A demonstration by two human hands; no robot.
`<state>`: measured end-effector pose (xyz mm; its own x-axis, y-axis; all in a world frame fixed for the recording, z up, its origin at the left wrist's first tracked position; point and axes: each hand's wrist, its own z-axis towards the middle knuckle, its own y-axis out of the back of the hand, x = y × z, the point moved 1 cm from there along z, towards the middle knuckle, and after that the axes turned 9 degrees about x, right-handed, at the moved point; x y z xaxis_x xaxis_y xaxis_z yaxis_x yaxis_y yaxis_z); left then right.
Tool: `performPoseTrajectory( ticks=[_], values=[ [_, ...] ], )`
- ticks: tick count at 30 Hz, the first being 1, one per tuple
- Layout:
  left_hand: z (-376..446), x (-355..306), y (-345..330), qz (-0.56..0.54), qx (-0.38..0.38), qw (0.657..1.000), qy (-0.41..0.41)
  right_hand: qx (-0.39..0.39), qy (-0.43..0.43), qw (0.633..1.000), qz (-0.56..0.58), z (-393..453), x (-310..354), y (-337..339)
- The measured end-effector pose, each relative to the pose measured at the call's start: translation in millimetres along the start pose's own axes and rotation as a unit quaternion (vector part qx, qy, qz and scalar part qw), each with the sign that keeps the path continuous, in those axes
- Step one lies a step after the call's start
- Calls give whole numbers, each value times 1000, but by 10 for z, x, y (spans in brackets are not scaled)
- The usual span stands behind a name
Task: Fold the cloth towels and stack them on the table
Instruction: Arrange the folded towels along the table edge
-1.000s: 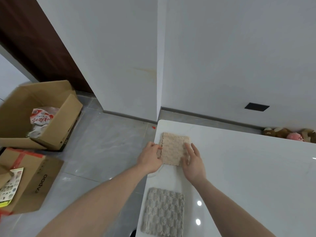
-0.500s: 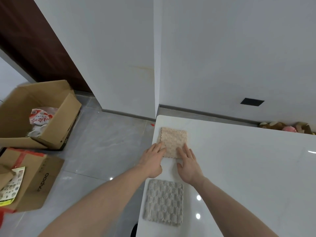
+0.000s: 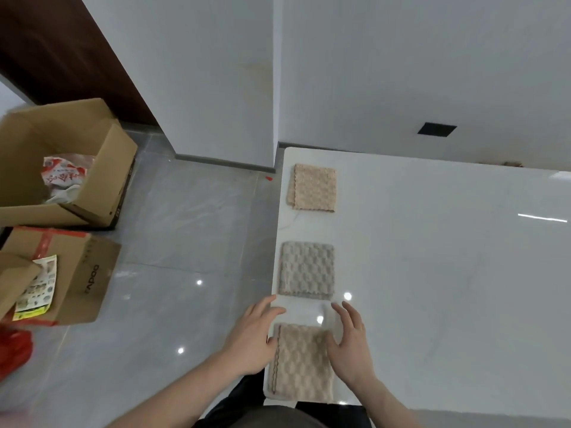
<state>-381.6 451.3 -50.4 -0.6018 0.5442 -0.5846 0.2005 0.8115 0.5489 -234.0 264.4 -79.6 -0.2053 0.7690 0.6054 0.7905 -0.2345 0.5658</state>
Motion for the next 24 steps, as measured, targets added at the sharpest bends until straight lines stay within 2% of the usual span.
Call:
performPoseTrajectory(
  ticks=[4,7,10,13,18,24],
  values=[
    [-238,102,-258,73,70,995,-20,11,11,999,-42,-388,-142,-272],
    [-257,134,-316,123,138,983,-2,87,11,990,-109,-448,-165,-378],
    [-290,52,-310,156,174,972,29,130,3,985,-112,-477,-89,-342],
    [-318,-183,-266,154,134,978,42,125,22,988,-83,-493,-35,-209],
    [-345,-752,-269,129,47,990,28,59,67,996,7,-657,-156,264],
    [-224,-1742,-628,117,-22,993,8,2,106,994,40,-1096,-859,1196]
  ],
)
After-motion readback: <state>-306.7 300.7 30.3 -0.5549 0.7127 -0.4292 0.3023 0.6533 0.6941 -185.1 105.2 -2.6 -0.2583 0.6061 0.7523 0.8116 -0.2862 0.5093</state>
